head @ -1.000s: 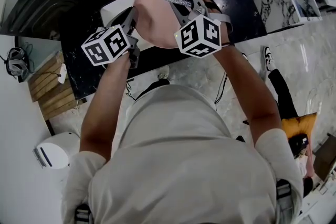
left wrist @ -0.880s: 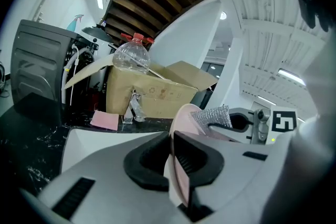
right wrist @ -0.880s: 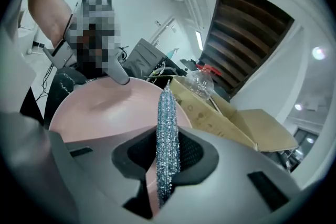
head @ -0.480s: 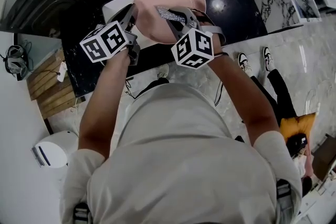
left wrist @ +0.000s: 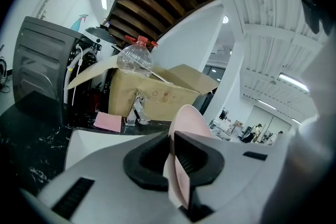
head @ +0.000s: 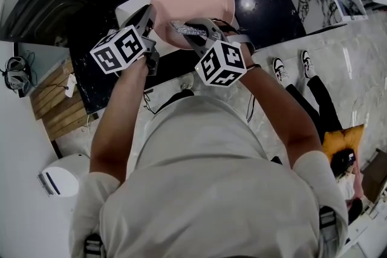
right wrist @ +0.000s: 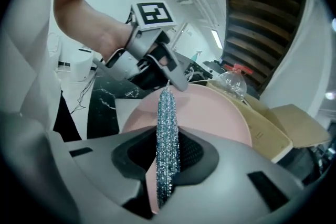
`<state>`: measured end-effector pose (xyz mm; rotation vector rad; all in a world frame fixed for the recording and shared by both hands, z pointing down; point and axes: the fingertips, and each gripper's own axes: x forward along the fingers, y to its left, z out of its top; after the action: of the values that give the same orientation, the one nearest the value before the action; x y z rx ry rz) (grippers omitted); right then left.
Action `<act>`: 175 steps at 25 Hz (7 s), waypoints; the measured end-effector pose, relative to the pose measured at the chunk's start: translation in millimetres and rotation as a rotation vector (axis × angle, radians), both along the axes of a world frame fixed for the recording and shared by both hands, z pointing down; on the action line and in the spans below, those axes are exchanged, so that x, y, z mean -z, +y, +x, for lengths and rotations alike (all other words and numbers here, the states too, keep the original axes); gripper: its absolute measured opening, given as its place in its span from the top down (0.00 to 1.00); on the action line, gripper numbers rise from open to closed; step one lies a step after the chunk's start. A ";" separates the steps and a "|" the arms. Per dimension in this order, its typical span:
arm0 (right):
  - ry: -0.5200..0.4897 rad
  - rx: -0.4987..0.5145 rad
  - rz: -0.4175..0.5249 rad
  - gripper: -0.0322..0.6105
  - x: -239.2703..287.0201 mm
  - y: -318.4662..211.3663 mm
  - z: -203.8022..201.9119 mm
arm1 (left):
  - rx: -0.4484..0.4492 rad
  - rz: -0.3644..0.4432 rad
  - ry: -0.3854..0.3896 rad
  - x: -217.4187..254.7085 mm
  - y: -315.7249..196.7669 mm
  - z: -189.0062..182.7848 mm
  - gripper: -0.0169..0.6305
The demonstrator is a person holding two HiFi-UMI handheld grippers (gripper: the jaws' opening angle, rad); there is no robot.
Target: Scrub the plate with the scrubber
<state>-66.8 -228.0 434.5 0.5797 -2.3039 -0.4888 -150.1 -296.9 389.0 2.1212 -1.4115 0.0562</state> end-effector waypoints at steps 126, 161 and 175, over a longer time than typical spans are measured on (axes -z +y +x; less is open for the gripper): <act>0.065 0.067 0.108 0.83 18.0 -13.2 -11.5 | -0.043 -0.047 0.129 -2.4 20.1 17.6 0.91; 0.078 0.099 -0.027 0.83 -18.8 23.6 21.7 | 0.039 -0.022 0.184 5.5 18.8 -6.0 0.91; -0.525 -0.070 -0.221 0.83 74.1 30.0 71.8 | 0.103 -0.059 0.183 -3.8 38.1 -21.1 0.91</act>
<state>5.0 -198.0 360.4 0.7406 -2.7698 -0.0402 -171.2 -258.7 392.8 1.9499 -1.3898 -0.1320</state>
